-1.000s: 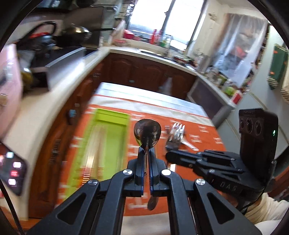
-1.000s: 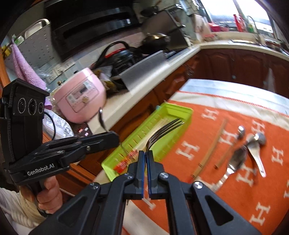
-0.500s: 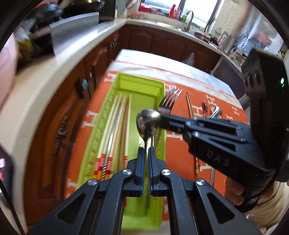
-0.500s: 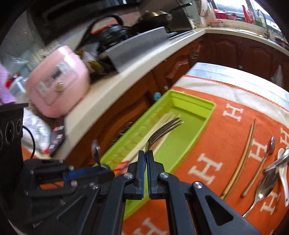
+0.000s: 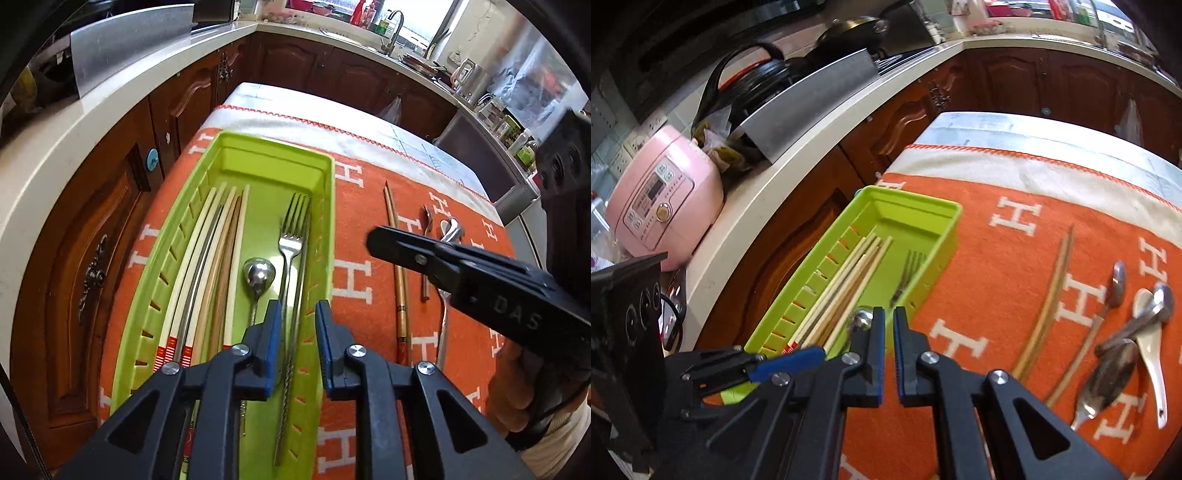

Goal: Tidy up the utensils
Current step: 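Move both tools back over the remaining spoons on the blanket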

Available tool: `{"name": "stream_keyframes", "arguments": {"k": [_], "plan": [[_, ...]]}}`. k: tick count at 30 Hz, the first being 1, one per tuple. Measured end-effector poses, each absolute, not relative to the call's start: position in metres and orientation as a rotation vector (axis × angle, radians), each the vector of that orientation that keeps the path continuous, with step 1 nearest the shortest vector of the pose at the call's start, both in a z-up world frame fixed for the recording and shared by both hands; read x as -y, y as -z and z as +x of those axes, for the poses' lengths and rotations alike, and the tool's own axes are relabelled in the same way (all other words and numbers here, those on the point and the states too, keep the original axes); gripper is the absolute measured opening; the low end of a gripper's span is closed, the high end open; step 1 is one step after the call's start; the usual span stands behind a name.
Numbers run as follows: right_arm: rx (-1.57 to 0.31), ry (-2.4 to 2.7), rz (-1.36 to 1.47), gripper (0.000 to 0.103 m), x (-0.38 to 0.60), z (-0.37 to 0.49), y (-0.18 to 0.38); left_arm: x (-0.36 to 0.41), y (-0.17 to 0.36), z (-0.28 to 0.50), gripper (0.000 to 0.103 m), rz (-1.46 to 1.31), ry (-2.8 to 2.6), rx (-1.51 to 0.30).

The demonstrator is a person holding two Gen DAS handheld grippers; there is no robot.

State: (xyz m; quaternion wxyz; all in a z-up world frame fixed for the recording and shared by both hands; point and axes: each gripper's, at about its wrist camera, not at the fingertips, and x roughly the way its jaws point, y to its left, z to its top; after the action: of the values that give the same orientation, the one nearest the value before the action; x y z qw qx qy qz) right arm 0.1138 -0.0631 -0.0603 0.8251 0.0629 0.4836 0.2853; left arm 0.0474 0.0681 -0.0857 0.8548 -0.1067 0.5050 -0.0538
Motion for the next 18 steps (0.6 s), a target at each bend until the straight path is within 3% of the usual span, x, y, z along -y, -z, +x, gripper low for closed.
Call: {"name": "stream_keyframes", "arguments": {"k": [11,14,18], "plan": [[-0.974,-0.521,0.212,0.005,0.135,0.084,0.05,-0.038,0.062,0.044,0.028,-0.225,0.176,-1.024],[-0.959,-0.492,0.217,0.005,0.155,0.072,0.048,-0.023,0.058,0.042,0.04,-0.222,0.206,-1.009],[-0.976,-0.453,0.232,0.005,0.178,0.06,0.053,0.0,0.056,0.042,0.04,-0.195,0.257,-0.992]]}}
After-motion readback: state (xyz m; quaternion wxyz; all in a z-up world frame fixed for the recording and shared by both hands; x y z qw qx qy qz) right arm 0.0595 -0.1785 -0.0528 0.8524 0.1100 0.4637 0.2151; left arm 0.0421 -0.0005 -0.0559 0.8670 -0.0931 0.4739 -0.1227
